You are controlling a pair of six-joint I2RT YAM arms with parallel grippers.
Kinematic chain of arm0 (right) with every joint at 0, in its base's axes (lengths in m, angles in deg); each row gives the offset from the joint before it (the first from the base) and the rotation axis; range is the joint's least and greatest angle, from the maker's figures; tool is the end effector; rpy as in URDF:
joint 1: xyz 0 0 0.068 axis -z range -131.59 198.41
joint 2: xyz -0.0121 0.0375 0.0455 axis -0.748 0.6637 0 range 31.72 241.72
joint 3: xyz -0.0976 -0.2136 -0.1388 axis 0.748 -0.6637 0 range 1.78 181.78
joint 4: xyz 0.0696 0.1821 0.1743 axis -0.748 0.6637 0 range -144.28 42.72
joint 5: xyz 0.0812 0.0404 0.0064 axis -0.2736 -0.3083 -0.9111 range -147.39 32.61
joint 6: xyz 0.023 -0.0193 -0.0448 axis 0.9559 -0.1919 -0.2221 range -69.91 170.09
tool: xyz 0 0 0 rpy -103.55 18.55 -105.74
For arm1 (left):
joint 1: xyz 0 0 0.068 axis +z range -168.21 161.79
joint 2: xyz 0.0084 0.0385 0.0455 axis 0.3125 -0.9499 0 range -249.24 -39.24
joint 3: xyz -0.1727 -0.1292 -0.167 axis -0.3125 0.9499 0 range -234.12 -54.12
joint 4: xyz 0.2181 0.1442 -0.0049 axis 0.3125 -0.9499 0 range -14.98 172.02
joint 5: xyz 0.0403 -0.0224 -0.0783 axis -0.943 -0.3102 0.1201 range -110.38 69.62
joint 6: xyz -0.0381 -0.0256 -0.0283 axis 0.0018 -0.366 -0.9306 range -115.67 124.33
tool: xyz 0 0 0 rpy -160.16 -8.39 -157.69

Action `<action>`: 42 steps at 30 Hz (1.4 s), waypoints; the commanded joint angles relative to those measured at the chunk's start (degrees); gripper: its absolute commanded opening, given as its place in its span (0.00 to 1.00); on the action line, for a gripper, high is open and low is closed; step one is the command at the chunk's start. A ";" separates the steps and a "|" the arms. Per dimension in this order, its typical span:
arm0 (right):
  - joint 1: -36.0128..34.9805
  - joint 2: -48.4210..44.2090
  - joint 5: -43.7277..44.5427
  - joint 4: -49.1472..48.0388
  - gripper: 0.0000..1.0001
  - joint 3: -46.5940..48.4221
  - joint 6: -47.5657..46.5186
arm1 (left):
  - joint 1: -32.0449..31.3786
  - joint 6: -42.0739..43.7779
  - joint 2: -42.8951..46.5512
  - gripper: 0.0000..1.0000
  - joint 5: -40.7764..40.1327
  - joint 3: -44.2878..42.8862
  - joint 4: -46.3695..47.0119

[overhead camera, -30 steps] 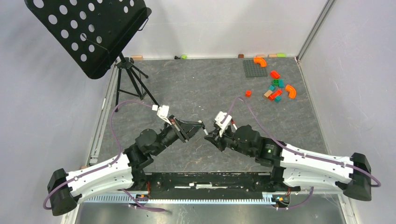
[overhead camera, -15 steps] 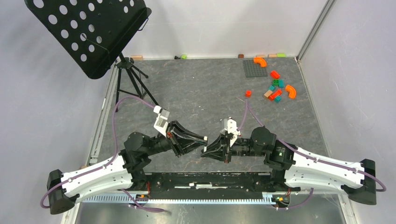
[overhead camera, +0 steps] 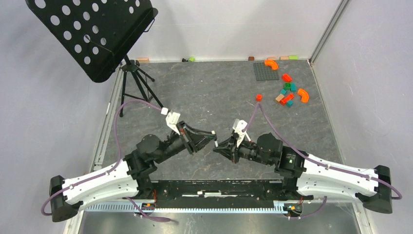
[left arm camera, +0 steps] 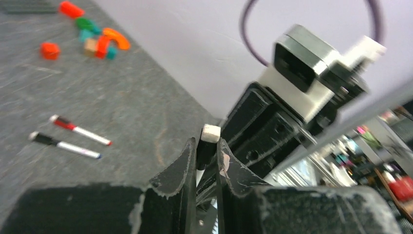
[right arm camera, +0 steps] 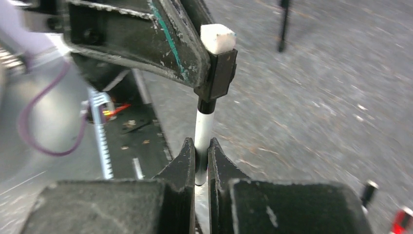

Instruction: Insert the pens into the pen caps

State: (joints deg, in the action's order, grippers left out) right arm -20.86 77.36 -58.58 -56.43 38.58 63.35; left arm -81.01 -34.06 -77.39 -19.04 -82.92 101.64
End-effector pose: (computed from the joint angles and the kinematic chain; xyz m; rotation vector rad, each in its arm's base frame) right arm 0.0685 0.1833 0.3111 -0.8653 1.5913 1.0767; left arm 0.0779 -0.1531 0.3155 0.3518 1.5227 -1.4576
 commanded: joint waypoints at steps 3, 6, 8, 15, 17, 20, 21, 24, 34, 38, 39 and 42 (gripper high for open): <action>0.12 2.06 20.88 -11.17 0.00 2.95 -4.22 | -0.51 -9.24 -11.80 0.02 -17.16 -1.86 -22.61; 0.11 4.05 22.77 -11.18 0.00 3.16 -4.67 | -1.24 -11.56 -15.34 0.02 -18.83 -3.11 -22.54; 0.11 5.19 24.56 -10.56 0.00 3.60 -4.90 | -1.91 -13.20 -16.57 0.02 -20.59 -3.78 -23.42; 0.15 5.86 22.50 -10.24 0.00 2.78 -4.95 | -2.52 -10.62 -13.38 0.09 -22.00 -4.69 -24.87; 0.11 5.33 19.38 -10.59 0.00 1.88 -4.59 | -2.52 -8.10 -10.38 0.16 -22.62 -4.80 -24.07; 0.11 4.75 15.88 -11.39 0.00 -0.71 -3.72 | -2.50 -2.42 -5.55 0.46 -23.14 -5.60 -22.77; 0.08 4.63 15.02 -11.36 0.00 -1.44 -3.41 | -2.53 -0.79 -3.83 0.58 -23.21 -5.42 -21.92; 0.13 3.88 11.52 -10.48 0.00 -2.31 -3.00 | -2.52 4.57 0.91 0.83 -21.08 -3.66 -17.86; 0.11 0.25 -15.23 -12.89 0.00 -5.46 -0.47 | -2.46 17.20 18.25 0.87 3.48 8.51 1.30; 0.11 0.81 -19.15 -14.76 0.00 -5.94 1.58 | -2.49 17.96 20.53 0.85 4.92 9.40 2.46; 0.11 1.01 -19.60 -15.27 0.00 -6.08 1.86 | -2.48 17.84 20.70 0.83 5.34 9.79 3.35; 0.11 1.67 -20.65 -16.58 0.00 -6.30 2.51 | -2.54 17.50 19.65 0.76 5.78 9.75 3.99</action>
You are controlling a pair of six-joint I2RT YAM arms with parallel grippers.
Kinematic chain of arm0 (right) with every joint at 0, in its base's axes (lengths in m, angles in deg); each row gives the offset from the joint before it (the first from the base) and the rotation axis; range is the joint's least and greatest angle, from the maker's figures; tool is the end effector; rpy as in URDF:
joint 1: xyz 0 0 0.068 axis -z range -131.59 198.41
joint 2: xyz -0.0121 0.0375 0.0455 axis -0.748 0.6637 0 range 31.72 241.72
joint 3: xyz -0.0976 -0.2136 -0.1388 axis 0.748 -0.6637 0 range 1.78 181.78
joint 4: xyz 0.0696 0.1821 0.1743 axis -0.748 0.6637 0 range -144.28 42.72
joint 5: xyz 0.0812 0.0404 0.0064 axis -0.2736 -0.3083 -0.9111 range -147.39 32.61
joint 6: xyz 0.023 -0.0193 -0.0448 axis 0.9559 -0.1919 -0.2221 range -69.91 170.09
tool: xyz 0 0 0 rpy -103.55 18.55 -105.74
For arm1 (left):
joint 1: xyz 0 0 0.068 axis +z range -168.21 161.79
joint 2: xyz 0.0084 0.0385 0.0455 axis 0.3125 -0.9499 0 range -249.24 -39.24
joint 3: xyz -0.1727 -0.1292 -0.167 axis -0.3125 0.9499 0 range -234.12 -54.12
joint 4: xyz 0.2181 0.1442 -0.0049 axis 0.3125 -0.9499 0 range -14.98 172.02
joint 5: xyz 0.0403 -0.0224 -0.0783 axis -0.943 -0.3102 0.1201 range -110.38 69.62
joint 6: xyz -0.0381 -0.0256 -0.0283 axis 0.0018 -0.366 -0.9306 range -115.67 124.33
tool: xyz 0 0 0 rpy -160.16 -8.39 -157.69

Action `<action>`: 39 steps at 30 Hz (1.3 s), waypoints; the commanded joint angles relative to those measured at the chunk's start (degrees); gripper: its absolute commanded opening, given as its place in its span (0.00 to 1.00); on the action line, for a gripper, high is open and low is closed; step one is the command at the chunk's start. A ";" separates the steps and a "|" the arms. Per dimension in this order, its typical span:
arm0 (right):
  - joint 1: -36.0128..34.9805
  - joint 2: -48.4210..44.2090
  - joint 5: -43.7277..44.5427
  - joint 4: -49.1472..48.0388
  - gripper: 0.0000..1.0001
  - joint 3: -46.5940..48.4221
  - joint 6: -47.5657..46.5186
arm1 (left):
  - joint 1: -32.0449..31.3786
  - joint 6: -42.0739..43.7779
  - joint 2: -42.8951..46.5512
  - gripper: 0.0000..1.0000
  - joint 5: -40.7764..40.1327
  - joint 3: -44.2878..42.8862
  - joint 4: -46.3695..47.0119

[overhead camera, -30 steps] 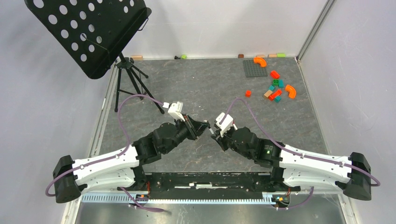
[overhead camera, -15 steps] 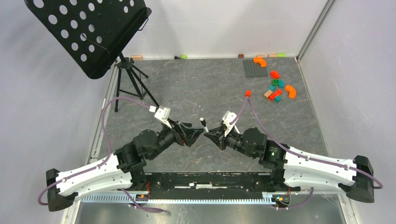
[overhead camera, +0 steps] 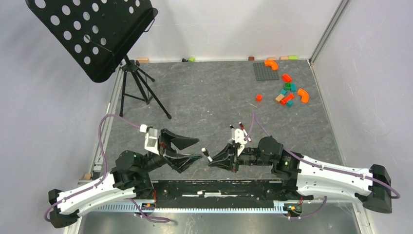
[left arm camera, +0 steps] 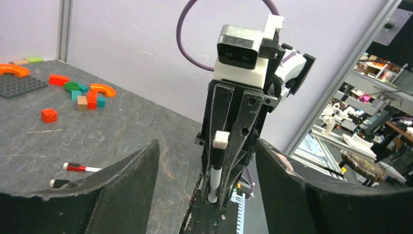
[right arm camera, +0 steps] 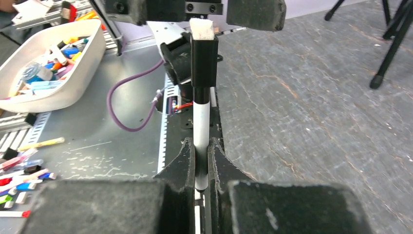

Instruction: Insert the pens into the pen caps

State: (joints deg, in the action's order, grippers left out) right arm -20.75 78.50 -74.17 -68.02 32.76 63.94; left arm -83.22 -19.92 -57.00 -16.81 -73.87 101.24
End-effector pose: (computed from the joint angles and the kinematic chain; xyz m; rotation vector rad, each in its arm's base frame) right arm 0.0612 0.1901 0.2930 -1.0415 1.4465 1.3229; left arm 0.0461 -0.1038 0.3021 0.5172 1.2189 -1.3868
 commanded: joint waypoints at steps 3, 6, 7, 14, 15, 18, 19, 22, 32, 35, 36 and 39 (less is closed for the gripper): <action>0.03 1.07 -4.97 -5.85 0.00 -0.32 2.17 | -0.26 3.30 -2.75 0.71 5.06 -0.20 3.72; 0.00 1.75 -5.09 -6.10 0.00 0.26 2.40 | -0.29 2.99 -3.81 0.66 6.24 -0.12 4.89; 0.02 2.12 -5.13 -5.97 0.00 0.47 2.38 | -0.21 2.87 -4.01 0.64 6.35 -0.04 5.10; 0.00 2.90 -4.45 -5.61 0.00 0.57 2.25 | -0.24 2.54 -4.28 0.53 5.53 0.55 5.73; 0.00 2.86 -4.15 -5.65 0.00 0.52 2.28 | -0.22 2.55 -4.45 0.51 5.57 0.56 5.72; 0.03 2.93 -4.34 -6.09 0.00 0.87 2.24 | -0.28 2.59 -4.57 0.42 5.28 0.89 5.68; 0.01 3.16 -4.58 -6.07 0.00 1.13 2.15 | -0.24 2.55 -4.49 0.39 5.07 1.08 5.74; 0.00 3.87 -4.96 -5.35 0.00 2.27 1.69 | -0.28 2.22 -4.37 0.35 4.80 1.93 6.20; 0.00 4.80 3.16 -2.25 0.00 6.63 -1.33 | -0.28 1.25 -3.33 0.02 1.27 3.79 4.96; 0.08 3.84 11.20 -1.32 0.00 7.74 -2.20 | -0.25 1.01 -2.56 0.02 -2.44 3.73 1.37; 0.17 3.64 13.78 -1.03 0.00 8.12 -2.55 | -0.29 0.33 -2.28 0.02 -5.07 3.90 0.29; 0.26 4.34 19.36 -0.68 0.00 9.05 -3.49 | -0.30 -1.82 -2.47 0.02 -10.01 4.99 -0.91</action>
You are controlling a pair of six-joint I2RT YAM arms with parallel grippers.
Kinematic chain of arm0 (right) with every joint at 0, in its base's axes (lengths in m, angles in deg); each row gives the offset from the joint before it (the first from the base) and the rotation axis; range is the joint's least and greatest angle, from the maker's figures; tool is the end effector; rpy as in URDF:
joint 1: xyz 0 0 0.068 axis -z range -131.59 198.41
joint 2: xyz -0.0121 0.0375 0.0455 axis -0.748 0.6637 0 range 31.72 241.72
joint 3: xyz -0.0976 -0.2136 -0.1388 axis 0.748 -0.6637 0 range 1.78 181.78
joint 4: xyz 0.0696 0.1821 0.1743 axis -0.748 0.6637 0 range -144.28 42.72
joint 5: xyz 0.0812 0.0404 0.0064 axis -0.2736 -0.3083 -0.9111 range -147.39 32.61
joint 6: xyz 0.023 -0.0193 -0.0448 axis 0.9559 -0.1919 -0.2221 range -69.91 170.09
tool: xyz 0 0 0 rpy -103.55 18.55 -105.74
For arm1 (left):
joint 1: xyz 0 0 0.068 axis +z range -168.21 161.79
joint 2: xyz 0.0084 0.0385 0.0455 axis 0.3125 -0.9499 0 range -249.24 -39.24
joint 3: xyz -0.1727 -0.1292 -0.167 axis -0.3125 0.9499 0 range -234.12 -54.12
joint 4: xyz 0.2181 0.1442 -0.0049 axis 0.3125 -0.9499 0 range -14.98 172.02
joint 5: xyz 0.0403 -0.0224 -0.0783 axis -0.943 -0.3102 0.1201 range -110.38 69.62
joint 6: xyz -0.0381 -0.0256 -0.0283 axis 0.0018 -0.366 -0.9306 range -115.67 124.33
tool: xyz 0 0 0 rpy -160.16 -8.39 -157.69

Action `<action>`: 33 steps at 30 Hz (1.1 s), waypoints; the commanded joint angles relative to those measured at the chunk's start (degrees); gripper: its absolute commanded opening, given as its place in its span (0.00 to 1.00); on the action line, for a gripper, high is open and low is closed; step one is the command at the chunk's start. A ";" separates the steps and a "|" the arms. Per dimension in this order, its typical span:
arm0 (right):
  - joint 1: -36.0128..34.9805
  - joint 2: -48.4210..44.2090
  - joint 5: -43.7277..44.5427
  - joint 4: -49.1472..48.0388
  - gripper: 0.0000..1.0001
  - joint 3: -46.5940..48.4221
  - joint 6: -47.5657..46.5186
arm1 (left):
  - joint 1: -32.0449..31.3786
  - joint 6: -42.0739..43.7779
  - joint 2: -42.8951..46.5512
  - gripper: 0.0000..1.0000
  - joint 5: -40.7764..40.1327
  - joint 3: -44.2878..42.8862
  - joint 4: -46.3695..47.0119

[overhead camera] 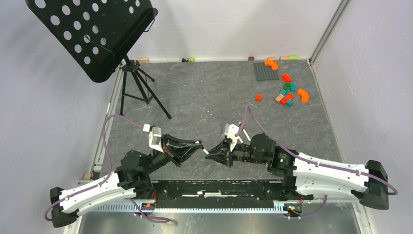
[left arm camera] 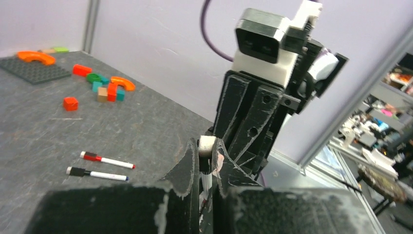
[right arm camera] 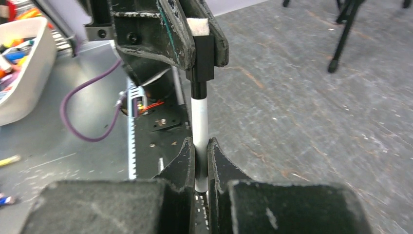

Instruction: Insert the pens into the pen caps

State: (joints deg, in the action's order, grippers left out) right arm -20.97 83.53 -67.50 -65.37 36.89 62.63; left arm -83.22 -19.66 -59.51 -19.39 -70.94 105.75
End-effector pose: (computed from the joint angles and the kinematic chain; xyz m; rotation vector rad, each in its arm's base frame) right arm 0.0706 0.2056 0.2974 -0.9917 1.5267 1.1995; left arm 0.0517 -0.1121 0.2881 0.4833 1.2445 -1.3516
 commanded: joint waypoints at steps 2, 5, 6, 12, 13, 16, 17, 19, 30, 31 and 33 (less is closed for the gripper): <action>0.55 0.79 14.71 -2.94 0.00 5.69 -2.91 | -0.29 -4.45 -1.00 0.02 -10.75 2.73 -5.62; 0.61 3.56 18.05 -2.62 0.00 6.52 -4.52 | -0.24 -8.44 -3.87 0.02 -15.34 2.76 -6.06; 0.57 4.77 19.00 -2.48 0.00 6.76 -4.99 | -0.33 -9.79 -5.15 0.02 -17.19 2.71 -6.31; 0.57 10.38 22.98 -2.69 0.00 7.59 -6.24 | -0.34 -17.97 -13.63 0.02 -22.01 -1.50 -10.54; 0.59 11.01 24.12 -2.63 0.00 7.76 -6.22 | -0.29 -19.57 -14.86 0.02 -23.47 -2.72 -13.04; 0.57 12.31 27.14 -2.50 0.00 7.87 -6.43 | -0.31 -25.50 -17.80 0.02 -27.97 -6.69 -21.19; 0.57 12.62 27.83 -2.60 0.00 7.82 -6.45 | -0.37 -27.70 -18.66 0.02 -29.06 -7.91 -23.22; 0.57 13.22 28.37 -3.18 0.00 7.45 -6.56 | -0.37 -30.02 -20.78 0.02 -29.93 -9.49 -26.10; 0.57 17.20 28.14 -2.86 0.00 7.51 -6.20 | -0.30 -32.13 -27.11 0.26 -32.43 -15.89 -33.05; 0.60 17.09 28.05 -2.56 0.00 7.31 -5.70 | -0.34 -31.11 -26.92 0.32 -32.67 -16.28 -33.31; 0.59 16.36 27.34 -2.53 0.00 6.08 -4.77 | -0.35 -29.04 -26.28 0.41 -33.18 -17.27 -34.50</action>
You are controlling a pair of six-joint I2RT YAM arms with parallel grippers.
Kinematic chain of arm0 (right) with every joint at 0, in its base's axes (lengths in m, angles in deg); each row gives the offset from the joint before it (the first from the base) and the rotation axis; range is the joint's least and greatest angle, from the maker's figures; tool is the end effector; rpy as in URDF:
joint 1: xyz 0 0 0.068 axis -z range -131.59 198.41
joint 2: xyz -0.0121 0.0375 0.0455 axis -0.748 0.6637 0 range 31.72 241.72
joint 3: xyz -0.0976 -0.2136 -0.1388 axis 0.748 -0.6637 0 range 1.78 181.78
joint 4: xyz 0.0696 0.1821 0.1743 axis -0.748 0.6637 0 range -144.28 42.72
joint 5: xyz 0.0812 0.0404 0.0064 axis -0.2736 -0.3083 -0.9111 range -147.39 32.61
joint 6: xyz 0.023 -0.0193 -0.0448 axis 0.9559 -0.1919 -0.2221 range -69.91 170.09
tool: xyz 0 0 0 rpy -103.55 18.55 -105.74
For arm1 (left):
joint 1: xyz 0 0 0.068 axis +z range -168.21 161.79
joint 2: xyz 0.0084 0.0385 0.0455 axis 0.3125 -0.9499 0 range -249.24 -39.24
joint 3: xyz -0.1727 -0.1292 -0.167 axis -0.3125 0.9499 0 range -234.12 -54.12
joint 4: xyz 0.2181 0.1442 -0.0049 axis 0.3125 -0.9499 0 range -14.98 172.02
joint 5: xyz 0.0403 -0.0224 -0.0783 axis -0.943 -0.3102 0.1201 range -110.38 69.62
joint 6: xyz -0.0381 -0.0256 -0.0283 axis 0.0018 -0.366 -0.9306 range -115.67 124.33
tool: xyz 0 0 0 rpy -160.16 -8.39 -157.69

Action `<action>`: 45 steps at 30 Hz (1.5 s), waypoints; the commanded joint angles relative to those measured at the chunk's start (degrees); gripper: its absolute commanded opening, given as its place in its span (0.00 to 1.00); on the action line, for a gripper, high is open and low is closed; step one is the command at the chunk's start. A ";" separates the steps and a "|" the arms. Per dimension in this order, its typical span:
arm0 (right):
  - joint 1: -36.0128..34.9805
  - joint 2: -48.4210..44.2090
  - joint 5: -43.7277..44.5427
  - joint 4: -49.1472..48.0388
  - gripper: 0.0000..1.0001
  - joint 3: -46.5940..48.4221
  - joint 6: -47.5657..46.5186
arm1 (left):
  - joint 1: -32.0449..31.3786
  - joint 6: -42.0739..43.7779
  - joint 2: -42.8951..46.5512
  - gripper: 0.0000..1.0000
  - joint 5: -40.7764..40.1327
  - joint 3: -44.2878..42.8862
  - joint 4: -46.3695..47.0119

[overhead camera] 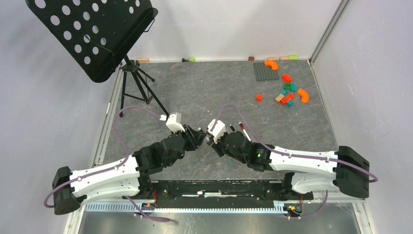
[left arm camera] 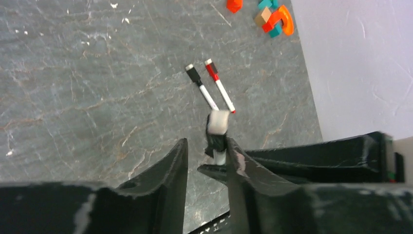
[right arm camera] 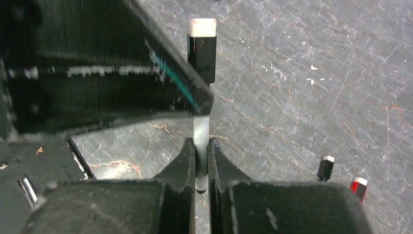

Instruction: Insert the pens into the pen caps

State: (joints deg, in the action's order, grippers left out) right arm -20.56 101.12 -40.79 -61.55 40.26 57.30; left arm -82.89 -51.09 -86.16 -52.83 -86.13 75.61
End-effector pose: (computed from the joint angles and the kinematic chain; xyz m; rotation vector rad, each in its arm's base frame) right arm 0.1053 0.2459 0.2428 -0.8639 1.8166 0.5776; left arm 0.0982 -0.1625 0.2634 -0.2281 1.9673 -0.8677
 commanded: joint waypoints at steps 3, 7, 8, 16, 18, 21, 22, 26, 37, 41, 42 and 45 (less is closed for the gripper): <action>0.18 -2.74 -0.04 -6.21 0.00 0.33 2.15 | -0.55 4.66 2.16 0.57 -0.96 -3.15 -7.10; 0.20 -4.71 1.02 -4.58 0.00 -2.39 4.01 | -0.53 7.80 5.10 0.85 -2.11 -4.92 -12.09; 0.22 -5.16 1.46 -4.07 0.00 -2.88 4.26 | -0.53 8.47 5.58 0.88 -2.52 -5.64 -14.28; 0.65 -5.30 12.74 4.52 0.00 -3.21 12.49 | -0.53 9.06 7.39 1.00 -5.94 -14.56 -35.98; 1.24 -4.63 13.50 5.26 0.00 -3.37 14.58 | -0.53 7.42 6.74 1.00 -7.14 -16.58 -41.71; 2.70 -2.87 13.75 5.86 0.00 -3.56 18.50 | -0.56 6.34 5.98 1.00 -9.14 -18.01 -48.71; 3.48 -1.94 13.43 5.82 0.00 -3.59 19.77 | -0.53 6.25 6.09 1.00 -9.84 -17.70 -50.16; 7.35 2.72 10.23 7.17 0.00 -1.87 26.15 | -0.71 5.09 6.63 1.00 -9.10 -18.32 -51.58; 10.53 18.76 1.49 3.67 0.00 5.50 32.64 | -0.71 14.37 10.69 1.00 -8.24 -19.31 -52.42; 12.86 24.24 -4.50 -0.27 0.00 7.00 34.90 | -0.74 15.32 12.61 1.00 -8.74 -18.61 -51.31; 13.01 25.24 -5.46 -0.51 0.00 7.66 35.02 | -0.66 15.48 13.04 1.00 -8.86 -18.40 -50.97; 13.31 27.40 -7.06 -1.58 0.06 8.41 35.78 | -0.69 15.71 13.77 1.00 -8.78 -18.18 -50.89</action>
State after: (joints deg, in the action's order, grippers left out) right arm -7.75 126.35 -43.44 -58.68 45.92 90.17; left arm -83.33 -38.11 -73.46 -60.37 -104.38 23.56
